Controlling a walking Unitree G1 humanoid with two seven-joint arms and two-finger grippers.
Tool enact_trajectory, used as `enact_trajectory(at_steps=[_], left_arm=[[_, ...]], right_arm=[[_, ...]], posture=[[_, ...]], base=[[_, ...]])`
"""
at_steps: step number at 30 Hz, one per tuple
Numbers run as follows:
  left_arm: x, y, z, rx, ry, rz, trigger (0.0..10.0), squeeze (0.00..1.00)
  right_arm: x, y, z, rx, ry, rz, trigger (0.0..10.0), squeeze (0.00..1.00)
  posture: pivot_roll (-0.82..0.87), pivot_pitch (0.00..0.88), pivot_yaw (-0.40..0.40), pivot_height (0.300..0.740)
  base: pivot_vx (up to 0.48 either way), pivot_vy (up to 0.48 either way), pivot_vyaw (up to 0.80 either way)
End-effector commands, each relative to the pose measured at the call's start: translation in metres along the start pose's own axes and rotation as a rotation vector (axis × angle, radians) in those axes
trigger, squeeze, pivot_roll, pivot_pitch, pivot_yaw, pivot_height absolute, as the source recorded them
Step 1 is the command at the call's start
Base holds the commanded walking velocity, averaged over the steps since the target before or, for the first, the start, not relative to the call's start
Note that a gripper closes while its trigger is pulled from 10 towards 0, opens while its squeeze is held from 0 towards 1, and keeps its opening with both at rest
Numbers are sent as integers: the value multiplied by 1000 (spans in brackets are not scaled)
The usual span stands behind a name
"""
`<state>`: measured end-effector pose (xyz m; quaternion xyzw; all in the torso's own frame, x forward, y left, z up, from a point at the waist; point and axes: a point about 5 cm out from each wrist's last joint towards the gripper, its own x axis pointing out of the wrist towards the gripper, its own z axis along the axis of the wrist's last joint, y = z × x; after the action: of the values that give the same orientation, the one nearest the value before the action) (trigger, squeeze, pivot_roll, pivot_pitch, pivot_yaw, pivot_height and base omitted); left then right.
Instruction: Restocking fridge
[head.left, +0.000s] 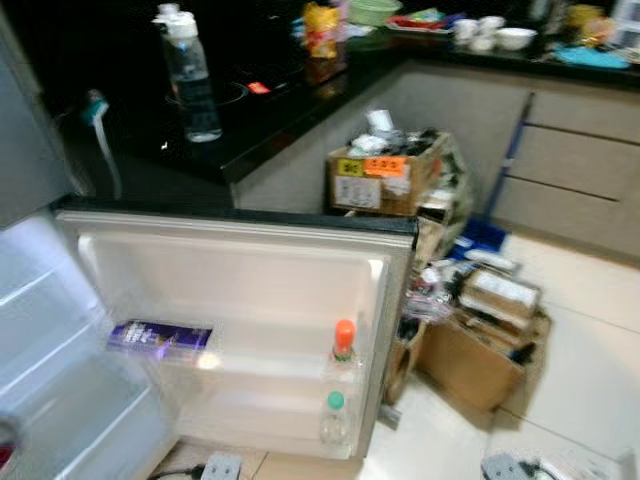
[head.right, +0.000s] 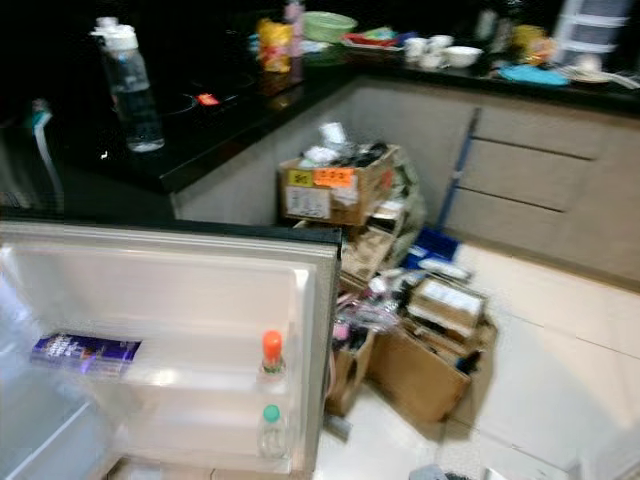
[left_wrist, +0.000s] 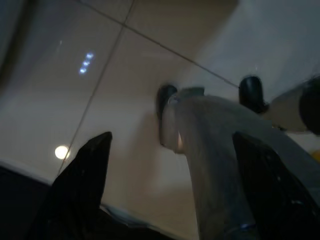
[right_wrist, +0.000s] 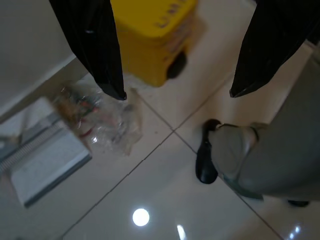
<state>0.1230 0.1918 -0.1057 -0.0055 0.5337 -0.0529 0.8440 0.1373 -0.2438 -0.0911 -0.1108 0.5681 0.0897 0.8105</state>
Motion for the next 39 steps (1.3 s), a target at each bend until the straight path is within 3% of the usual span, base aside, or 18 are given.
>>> enact_trajectory(at_steps=[1,13,18,26,39], left_arm=[[0,-1,-4,4,18,-8,10000,0],[0,-3,-5,20,28,-13,10000,0],[0,-3,-7,11,37,-6,10000,0],[0,-4,-10,10,45,-4,10000,0],[-1,-3,-12,10,49,-6,10000,0]], right_arm=[[0,0,-1,-5,2,3,10000,0],[0,4,0,-13,1,46,10000,0],[1,5,1,-15,-12,59,10000,0],[0,2,5,-23,-43,24,10000,0],[0,5,11,-39,-64,85,10000,0]], posture=[[-103,0,-10,740],[-105,0,-8,740],[-106,0,-8,740],[-107,0,-7,740],[-107,0,-10,740]], base=[[0,-480,719],[0,-415,719],[0,0,718],[0,0,0],[0,0,762]])
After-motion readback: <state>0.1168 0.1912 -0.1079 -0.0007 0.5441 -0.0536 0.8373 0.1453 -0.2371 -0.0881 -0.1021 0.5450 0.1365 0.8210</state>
